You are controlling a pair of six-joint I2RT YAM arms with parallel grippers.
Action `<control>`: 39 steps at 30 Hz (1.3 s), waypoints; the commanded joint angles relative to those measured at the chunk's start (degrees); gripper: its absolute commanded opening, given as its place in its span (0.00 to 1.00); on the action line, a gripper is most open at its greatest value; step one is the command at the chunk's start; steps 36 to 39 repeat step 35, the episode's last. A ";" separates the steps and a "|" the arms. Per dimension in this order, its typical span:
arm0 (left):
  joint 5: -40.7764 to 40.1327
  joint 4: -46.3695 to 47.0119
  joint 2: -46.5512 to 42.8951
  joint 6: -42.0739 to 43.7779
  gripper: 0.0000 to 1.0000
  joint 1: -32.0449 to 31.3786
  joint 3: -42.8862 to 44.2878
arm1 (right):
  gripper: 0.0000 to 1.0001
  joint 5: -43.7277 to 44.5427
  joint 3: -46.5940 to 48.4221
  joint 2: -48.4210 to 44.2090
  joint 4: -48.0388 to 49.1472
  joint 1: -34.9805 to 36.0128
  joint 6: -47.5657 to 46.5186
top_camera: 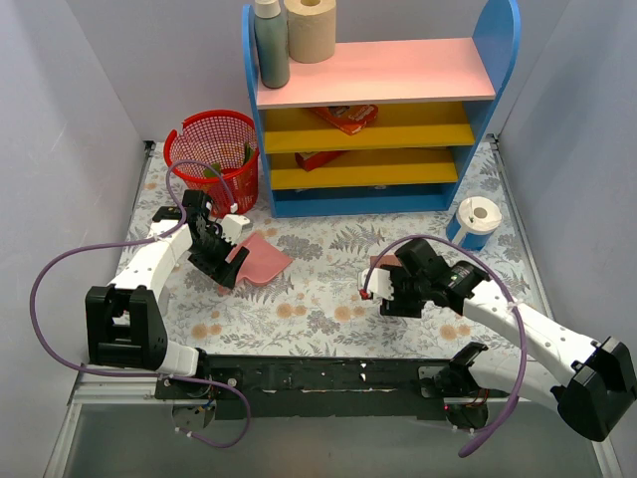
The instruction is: Sweep away the paper scraps from the table
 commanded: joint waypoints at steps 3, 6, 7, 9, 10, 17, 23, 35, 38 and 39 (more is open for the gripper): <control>4.59 -0.81 -1.65 -2.23 0.75 0.07 2.65 | 0.91 -4.60 5.07 1.67 -8.19 0.32 0.87; 5.39 -1.43 -1.47 -2.58 0.75 0.07 3.44 | 0.93 -6.71 5.95 3.34 -11.44 0.32 0.34; 5.21 -1.43 -1.56 -2.58 0.75 0.07 3.71 | 0.94 -7.93 6.91 3.78 -11.62 0.32 0.43; 4.78 -1.34 -2.00 -2.58 0.76 0.07 3.97 | 0.95 -8.65 8.67 3.79 -9.09 0.32 3.32; 4.69 -1.17 -2.26 -2.93 0.77 0.07 4.15 | 0.95 -8.21 10.24 3.44 -7.25 0.32 5.33; 2.92 9.72 -10.69 -12.76 0.98 0.07 1.96 | 0.97 7.34 22.44 12.73 1.74 0.32 24.33; 5.22 9.56 -13.07 -22.77 0.98 0.07 4.23 | 0.98 20.50 31.77 16.44 10.07 0.32 32.32; 3.55 12.89 -12.20 -38.53 0.98 4.99 8.10 | 0.98 37.93 41.82 19.87 14.83 -0.38 33.66; 3.55 12.89 -12.20 -38.53 0.98 4.99 8.10 | 0.98 37.93 41.82 19.87 14.83 -0.38 33.66; 3.55 12.89 -12.20 -38.53 0.98 4.99 8.10 | 0.98 37.93 41.82 19.87 14.83 -0.38 33.66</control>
